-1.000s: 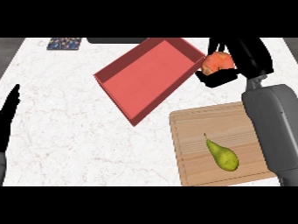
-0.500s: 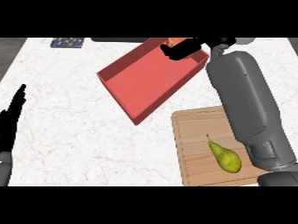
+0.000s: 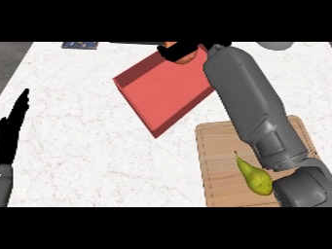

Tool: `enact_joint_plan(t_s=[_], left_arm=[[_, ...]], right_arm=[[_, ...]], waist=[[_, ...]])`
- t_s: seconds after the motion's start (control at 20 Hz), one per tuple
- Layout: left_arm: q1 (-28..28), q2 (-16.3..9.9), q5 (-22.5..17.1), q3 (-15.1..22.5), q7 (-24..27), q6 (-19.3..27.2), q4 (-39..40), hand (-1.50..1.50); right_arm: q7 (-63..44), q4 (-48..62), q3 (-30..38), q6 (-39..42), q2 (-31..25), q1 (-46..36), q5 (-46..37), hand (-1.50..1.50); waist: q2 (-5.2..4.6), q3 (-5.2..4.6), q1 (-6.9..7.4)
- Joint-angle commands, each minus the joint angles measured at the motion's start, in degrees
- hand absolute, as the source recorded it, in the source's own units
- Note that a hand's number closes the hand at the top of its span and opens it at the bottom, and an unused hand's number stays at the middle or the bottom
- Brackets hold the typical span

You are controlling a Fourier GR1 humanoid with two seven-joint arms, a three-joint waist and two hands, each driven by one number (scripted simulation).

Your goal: Pick the squash from the cutting board and place it in the cardboard box

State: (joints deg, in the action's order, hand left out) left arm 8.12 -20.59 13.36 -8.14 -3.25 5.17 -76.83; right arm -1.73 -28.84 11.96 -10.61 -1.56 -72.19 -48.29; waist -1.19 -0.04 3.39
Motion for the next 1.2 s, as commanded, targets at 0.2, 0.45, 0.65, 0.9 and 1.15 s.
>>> enact_joint_plan(t_s=[0.2, 0.45, 0.65, 0.9, 1.15], left_arm=[[1.1, 0.8, 0.0, 0.7, 0.7, -0.7, 0.4, 0.00], [2.5, 0.8, 0.7, 1.5, -0.1, -0.6, -0.8, 0.00], [2.3, 0.5, 0.8, 1.5, -0.4, -1.1, -0.6, 0.00], [2.1, 1.2, 0.8, 1.7, -1.4, -0.9, -1.5, 0.00], [2.7, 1.1, 0.9, 1.4, -0.5, -0.8, -0.2, 0.00]], right_arm=[[-2.1, 12.3, 1.6, -9.0, 0.4, -4.3, -2.2, 1.50], [-3.9, 16.3, 6.2, -6.9, 0.2, -4.0, 2.2, -1.50], [-2.8, 18.0, 6.9, -9.4, 1.5, -4.7, 3.4, -1.50], [2.9, 16.2, 8.4, -11.7, 1.1, -5.2, 4.4, -1.50], [11.6, 13.1, 13.6, -16.1, -0.1, -2.8, 9.6, -1.50]], waist=[[-0.74, -0.02, 1.47], [-1.64, 0.03, 2.94], [-1.38, 0.03, 3.56], [-1.27, 0.07, 2.95], [-1.37, 0.13, 2.34]])
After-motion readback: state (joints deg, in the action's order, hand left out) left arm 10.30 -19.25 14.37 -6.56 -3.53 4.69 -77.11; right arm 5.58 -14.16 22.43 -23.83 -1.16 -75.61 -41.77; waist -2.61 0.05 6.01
